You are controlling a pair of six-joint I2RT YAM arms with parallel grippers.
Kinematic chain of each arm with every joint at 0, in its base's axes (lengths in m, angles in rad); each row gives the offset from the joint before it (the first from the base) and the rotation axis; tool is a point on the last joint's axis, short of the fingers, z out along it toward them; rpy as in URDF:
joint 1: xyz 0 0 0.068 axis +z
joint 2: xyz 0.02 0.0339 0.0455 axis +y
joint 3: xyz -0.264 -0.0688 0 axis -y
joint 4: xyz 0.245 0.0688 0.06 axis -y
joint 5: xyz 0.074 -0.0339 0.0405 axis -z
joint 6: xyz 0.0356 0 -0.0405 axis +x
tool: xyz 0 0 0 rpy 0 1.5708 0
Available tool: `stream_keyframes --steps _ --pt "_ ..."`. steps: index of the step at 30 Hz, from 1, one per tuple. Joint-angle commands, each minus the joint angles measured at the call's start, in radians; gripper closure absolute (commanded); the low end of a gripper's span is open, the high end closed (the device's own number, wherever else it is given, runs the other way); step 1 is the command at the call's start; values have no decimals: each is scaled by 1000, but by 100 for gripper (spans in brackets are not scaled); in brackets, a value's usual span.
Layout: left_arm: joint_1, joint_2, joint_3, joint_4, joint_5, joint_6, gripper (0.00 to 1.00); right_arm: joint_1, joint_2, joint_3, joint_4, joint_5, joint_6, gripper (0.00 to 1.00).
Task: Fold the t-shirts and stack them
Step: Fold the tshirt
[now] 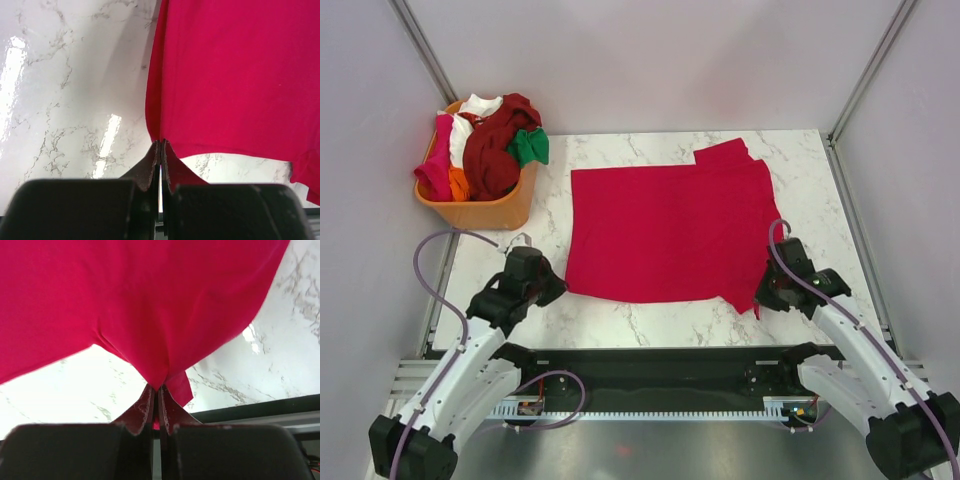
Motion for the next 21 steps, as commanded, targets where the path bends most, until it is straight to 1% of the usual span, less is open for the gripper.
stream_keyframes --steps 1,10,14,21 --pt "1 -7 82 -49 -27 -17 98 3 11 117 0 53 -14 100" --pt "2 79 176 -58 -36 16 98 5 158 290 63 43 -40 100" --pt "2 114 229 -57 -44 37 98 5 217 321 86 49 -74 100" --pt "4 168 268 -54 -76 74 98 5 289 410 84 46 -131 100"
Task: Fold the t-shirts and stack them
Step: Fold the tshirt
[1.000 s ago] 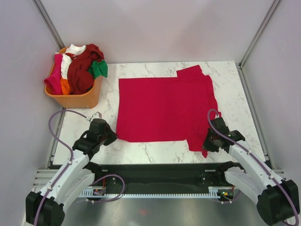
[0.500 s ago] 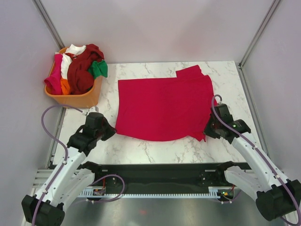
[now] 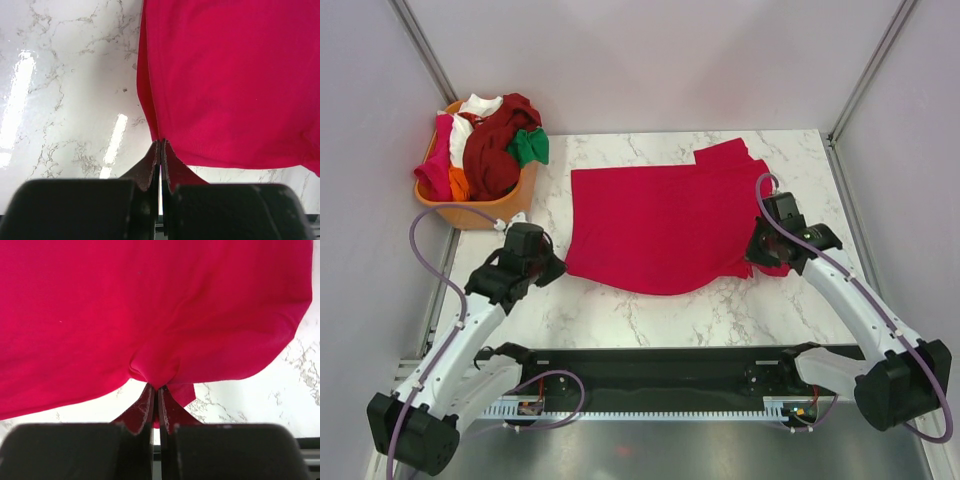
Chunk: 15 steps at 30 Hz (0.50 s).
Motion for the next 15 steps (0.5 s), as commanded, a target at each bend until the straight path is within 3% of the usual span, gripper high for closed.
stream_keyframes --steps 1,15 --pt "4 22 50 -2 -48 51 98 5 21 91 26 16 -48 100" --pt "11 171 153 42 -62 115 98 5 183 263 1 79 -125 100"
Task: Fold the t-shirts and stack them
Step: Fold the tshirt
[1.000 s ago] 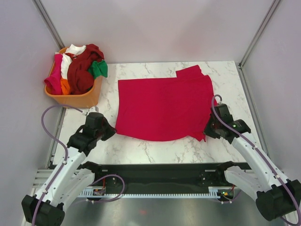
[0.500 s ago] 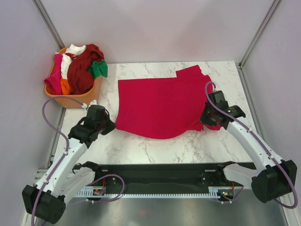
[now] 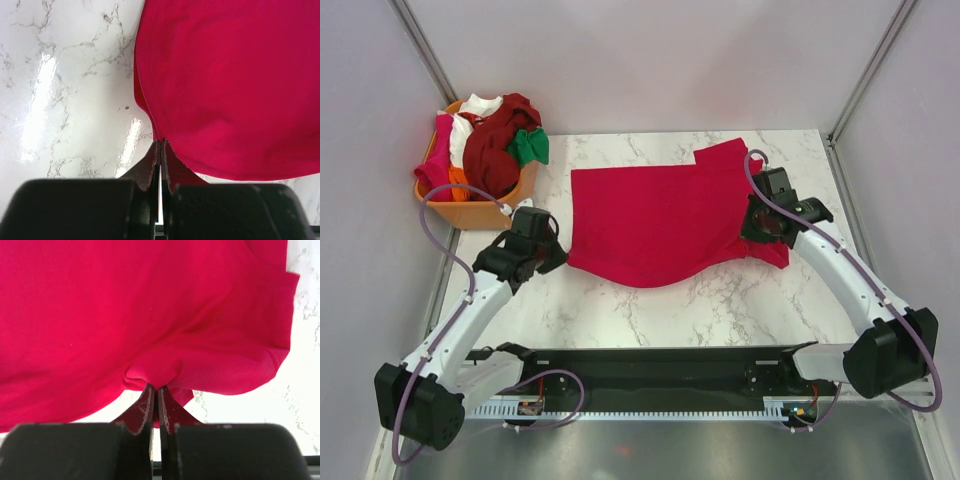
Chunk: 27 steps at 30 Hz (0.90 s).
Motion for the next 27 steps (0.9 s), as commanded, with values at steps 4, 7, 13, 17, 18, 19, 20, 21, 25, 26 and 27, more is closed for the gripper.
stream_keyframes --steps 4,7,13,17,18,19,20,21,25,26,27 --pt "19 79 112 52 -37 58 98 5 83 131 4 95 -55 100" --pt "27 136 164 61 -37 68 98 3 149 183 4 103 -75 100" --pt "38 276 273 72 -48 92 98 3 298 322 -10 132 -97 100" --pt "53 377 344 74 -57 112 98 -3 389 416 -31 189 -111 100" --pt "56 395 356 74 -59 115 98 -9 407 451 -34 193 -114 100" --pt "64 438 379 74 -60 118 98 -12 447 468 -39 195 -121 100" --pt "68 457 391 74 -66 120 98 -13 469 484 -41 195 -124 100" --pt "73 477 402 74 -71 123 98 -16 489 516 -42 193 -129 100" --pt "93 602 483 72 -86 143 98 -33 623 599 -54 198 -144 100" --pt "97 657 500 72 -89 149 98 -39 648 617 -57 198 -146 100" --pt "105 682 516 72 -93 150 98 -49 671 655 -64 193 -146 100"
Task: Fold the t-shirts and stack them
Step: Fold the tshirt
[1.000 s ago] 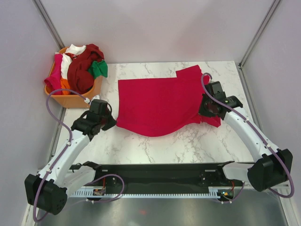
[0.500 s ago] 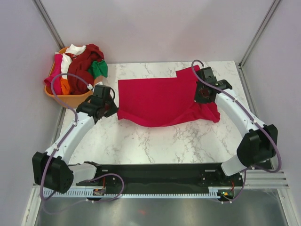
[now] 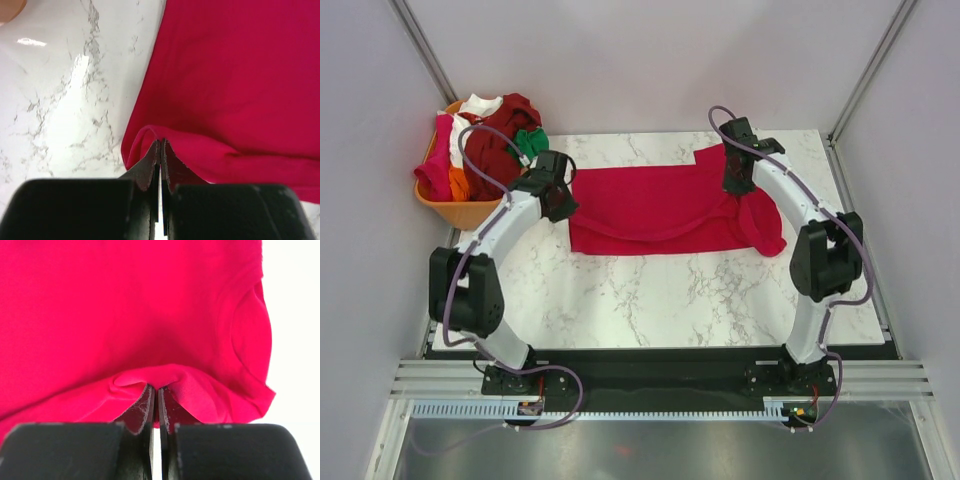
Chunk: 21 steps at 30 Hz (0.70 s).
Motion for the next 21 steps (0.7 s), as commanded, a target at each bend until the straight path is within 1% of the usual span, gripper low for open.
stream_keyframes --steps 1,2,3,4,5,6,7,8,9,10,11,12,14,15,16,17,18,19,20,21 --pt "23 98 102 19 -48 57 98 -25 112 107 -29 26 -24 100" --pt "28 153 118 19 -54 60 98 -30 135 128 -35 26 -24 100" --pt "35 181 136 19 -54 66 98 -38 161 173 -42 21 -24 95" --pt "38 216 176 17 -41 81 98 -41 214 196 -50 18 -27 89" --pt "43 250 202 16 -29 92 98 -44 242 220 -56 17 -29 79" --pt "49 323 227 17 -12 100 91 -48 270 274 -67 20 -27 52" --pt "51 360 286 14 2 129 82 -50 322 297 -84 32 -27 38" --pt "54 397 320 8 14 138 71 -52 345 320 -87 38 -27 29" --pt "63 460 348 -1 16 141 47 -61 368 383 -88 44 -25 17" --pt "72 482 403 -35 22 132 40 -67 412 426 -113 49 -27 11" --pt "83 496 426 -53 31 126 31 -75 434 478 -130 47 -30 8" --pt "92 494 439 -62 31 120 24 -87 450 582 -168 44 -41 4" --pt "91 438 431 -63 -8 121 12 -98 447 638 -177 58 -65 2" --pt "91 413 414 -63 -18 124 11 -98 407 641 -170 73 -74 2" --pt "91 351 401 -64 -34 132 10 -98 382 629 -168 127 -81 2" --pt "91 317 384 -63 -44 131 10 -99 353 607 -167 147 -82 2" --pt "91 277 329 -63 -51 128 10 -101 286 534 -156 165 -78 2" --pt "91 205 293 -63 -54 114 10 -101 245 480 -145 181 -65 2" --pt "91 162 257 -60 -56 105 11 -104 202 342 -127 178 -59 2" --pt "89 125 173 -59 -56 77 11 -107 107 264 -77 166 -55 2"
